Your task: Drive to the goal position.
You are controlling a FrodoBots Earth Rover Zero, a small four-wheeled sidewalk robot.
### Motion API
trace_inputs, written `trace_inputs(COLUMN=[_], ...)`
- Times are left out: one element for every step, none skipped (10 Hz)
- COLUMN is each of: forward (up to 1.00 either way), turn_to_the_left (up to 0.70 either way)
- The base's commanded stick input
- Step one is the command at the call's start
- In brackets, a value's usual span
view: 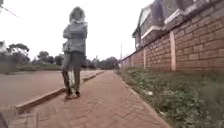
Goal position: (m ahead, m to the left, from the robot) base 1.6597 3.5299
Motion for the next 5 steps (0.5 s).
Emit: trace_inputs(forward=[0.7,0.7,0.7,0.7,0.7], turn_to_the_left=[0.0,0.0,0.0,0.0,0.0])
